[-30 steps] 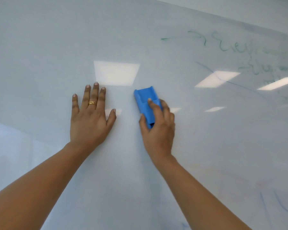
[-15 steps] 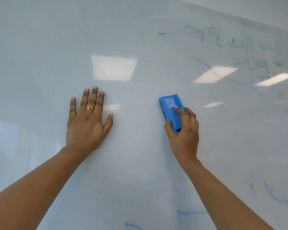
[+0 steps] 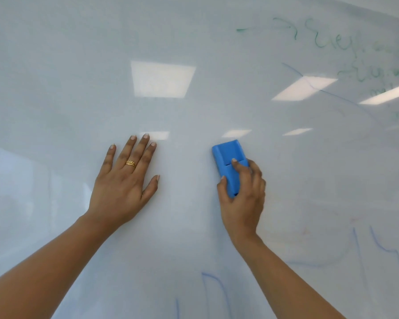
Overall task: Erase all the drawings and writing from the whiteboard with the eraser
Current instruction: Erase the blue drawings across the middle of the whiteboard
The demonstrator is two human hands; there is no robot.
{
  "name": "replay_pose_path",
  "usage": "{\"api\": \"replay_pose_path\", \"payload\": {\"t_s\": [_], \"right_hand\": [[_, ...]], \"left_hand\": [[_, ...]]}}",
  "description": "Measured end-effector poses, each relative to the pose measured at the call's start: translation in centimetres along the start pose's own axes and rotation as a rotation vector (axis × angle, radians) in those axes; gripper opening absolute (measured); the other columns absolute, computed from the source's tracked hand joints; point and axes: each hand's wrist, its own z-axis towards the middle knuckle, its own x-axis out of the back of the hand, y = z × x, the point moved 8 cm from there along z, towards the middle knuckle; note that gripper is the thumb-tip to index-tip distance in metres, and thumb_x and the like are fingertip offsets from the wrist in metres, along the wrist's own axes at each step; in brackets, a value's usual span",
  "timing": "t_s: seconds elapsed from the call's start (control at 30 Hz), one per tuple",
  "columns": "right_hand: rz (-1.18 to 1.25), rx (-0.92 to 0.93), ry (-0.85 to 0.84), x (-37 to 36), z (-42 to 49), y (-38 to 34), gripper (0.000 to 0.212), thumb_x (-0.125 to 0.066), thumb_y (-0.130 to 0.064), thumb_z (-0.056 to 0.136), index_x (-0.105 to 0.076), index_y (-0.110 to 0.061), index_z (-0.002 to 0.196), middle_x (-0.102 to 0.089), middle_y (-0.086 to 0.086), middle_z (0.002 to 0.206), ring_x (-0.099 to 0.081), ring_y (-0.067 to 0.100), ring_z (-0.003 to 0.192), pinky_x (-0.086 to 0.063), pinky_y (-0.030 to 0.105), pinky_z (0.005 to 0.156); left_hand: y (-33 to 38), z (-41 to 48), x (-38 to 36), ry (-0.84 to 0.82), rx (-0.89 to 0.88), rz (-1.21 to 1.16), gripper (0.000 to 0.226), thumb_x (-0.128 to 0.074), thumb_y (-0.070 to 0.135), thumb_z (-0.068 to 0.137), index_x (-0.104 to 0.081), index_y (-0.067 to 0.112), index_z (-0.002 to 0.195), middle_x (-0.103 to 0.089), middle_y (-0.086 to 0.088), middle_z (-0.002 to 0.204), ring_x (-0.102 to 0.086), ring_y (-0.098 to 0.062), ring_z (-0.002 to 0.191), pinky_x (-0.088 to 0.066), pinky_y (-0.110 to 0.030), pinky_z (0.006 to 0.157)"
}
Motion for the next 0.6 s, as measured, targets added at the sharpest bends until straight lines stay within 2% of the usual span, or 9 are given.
{"api": "replay_pose_path", "payload": {"t_s": [0.13,0.23,0.33,0.4,0.53,0.6], "right_hand": [[-0.007,0.17,-0.13,-1.3,-4.1,-4.3,0.038,-0.05,-0.03,0.08,-0.047,-0.027,0.118,-0.051,0.006,0.127,-0.049,0.019,0.096,-0.043,0.029,0.078],[-0.015,0.325,-0.223,-1.5,-6.9,-5.5,0.039,-0.052,-0.029,0.081,-0.048,-0.024,0.12,-0.045,0.004,0.129,-0.048,0.018,0.098,-0.045,0.03,0.08],[-0.033,0.377,-0.259,-0.8,-7.2,-4.6,0.038,-0.052,-0.029,0.082,-0.049,-0.023,0.12,-0.045,0.005,0.13,-0.05,0.02,0.099,-0.048,0.032,0.08],[-0.049,0.32,-0.236,0.0,-6.4,-2.9,0.039,-0.052,-0.028,0.081,-0.048,-0.023,0.12,-0.049,0.01,0.129,-0.051,0.023,0.1,-0.048,0.034,0.081],[-0.04,0.04,-0.147,2.3,-4.3,1.3,0.036,-0.051,-0.029,0.086,-0.052,-0.021,0.121,-0.046,0.008,0.131,-0.048,0.021,0.106,-0.051,0.043,0.081],[-0.07,-0.081,-0.129,2.7,-4.2,2.4,0.036,-0.055,-0.023,0.089,-0.053,-0.018,0.124,-0.044,0.007,0.133,-0.047,0.021,0.11,-0.051,0.045,0.081]], "left_hand": [[-0.1,-0.9,0.1,0.004,-0.019,-0.024,0.061,-0.025,0.042,0.094,-0.031,0.009,0.145,-0.028,-0.007,0.152,-0.024,-0.024,0.14,-0.006,-0.039,0.115],[-0.4,-1.9,0.1,0.006,-0.021,-0.033,0.059,-0.025,0.04,0.095,-0.031,0.01,0.146,-0.028,-0.007,0.152,-0.024,-0.023,0.141,-0.008,-0.041,0.114],[-0.8,-2.8,0.2,0.005,-0.037,-0.033,0.058,-0.025,0.038,0.095,-0.03,0.011,0.146,-0.027,-0.006,0.152,-0.024,-0.023,0.141,-0.01,-0.042,0.114],[-1.1,-3.3,0.4,0.007,-0.055,-0.039,0.057,-0.025,0.038,0.096,-0.031,0.011,0.145,-0.028,-0.006,0.152,-0.025,-0.023,0.14,-0.011,-0.042,0.114],[-1.7,-4.4,0.6,-0.005,-0.075,-0.037,0.056,-0.025,0.037,0.096,-0.032,0.01,0.145,-0.03,-0.007,0.151,-0.027,-0.023,0.139,-0.013,-0.044,0.113],[-2.0,-5.0,0.7,-0.011,-0.077,-0.033,0.056,-0.025,0.037,0.096,-0.032,0.01,0.145,-0.03,-0.007,0.151,-0.027,-0.024,0.139,-0.013,-0.045,0.113]]}}
